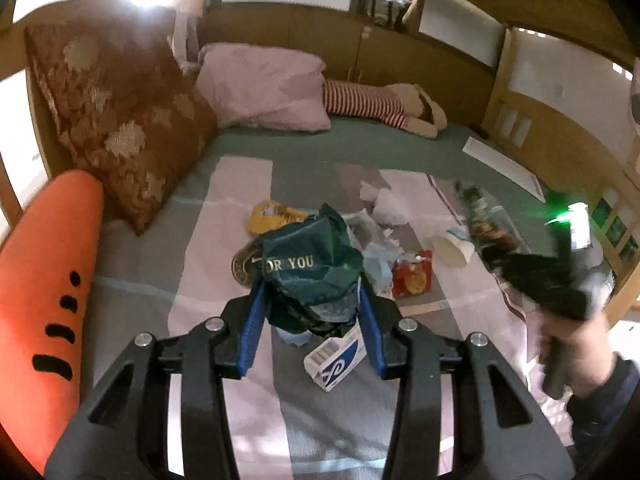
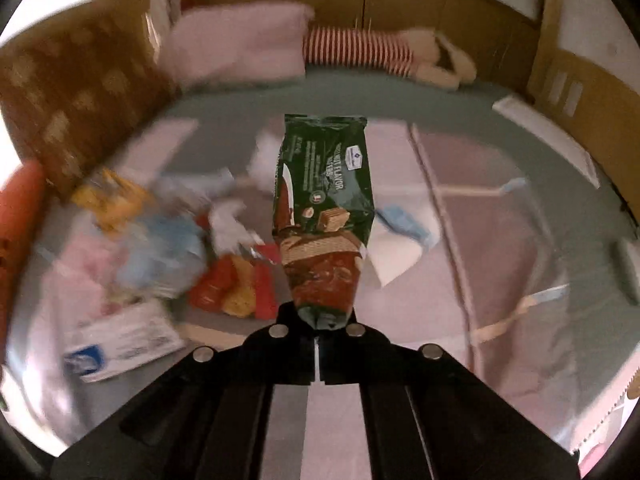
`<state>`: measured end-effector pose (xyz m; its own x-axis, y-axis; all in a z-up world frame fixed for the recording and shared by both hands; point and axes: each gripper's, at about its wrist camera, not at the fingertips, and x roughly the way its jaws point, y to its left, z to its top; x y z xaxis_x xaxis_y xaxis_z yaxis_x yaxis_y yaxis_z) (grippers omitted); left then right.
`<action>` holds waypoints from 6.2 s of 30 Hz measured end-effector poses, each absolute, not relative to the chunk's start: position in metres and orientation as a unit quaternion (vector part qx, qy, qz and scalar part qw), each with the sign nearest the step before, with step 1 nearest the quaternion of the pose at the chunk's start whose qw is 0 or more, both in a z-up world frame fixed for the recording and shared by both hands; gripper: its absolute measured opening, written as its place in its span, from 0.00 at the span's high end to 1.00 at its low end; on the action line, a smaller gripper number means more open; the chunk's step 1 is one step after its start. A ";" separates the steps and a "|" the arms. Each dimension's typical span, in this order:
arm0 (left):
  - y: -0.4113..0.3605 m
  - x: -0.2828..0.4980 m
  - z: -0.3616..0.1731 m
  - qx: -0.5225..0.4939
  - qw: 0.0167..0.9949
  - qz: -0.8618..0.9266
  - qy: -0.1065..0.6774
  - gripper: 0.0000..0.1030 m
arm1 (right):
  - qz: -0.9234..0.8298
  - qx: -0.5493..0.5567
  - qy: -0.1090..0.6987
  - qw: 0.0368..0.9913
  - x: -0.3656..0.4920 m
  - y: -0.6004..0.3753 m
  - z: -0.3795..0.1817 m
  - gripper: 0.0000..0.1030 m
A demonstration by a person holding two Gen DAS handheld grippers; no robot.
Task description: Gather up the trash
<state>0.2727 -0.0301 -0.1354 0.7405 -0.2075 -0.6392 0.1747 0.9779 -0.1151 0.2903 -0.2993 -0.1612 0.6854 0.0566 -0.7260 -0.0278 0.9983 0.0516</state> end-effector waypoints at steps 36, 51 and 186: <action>-0.037 0.241 -0.136 0.010 0.937 -0.078 0.340 0.57 | 0.076 0.004 0.324 0.943 0.187 -0.216 -0.128 0.98; -0.061 0.228 -0.137 0.019 0.933 -0.129 0.334 0.57 | -0.084 0.024 0.300 0.950 0.056 -0.341 -0.099 0.98; -0.020 0.283 -0.093 -0.012 0.964 -0.110 0.242 0.91 | 0.117 0.348 0.455 0.811 0.381 -0.241 -0.237 0.47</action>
<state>0.2828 -0.0195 -0.0934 0.8586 -0.2170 -0.4645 0.2058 0.9757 -0.0755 0.3812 -0.2412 -0.2373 0.5582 0.5067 -0.6571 0.1274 0.7302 0.6713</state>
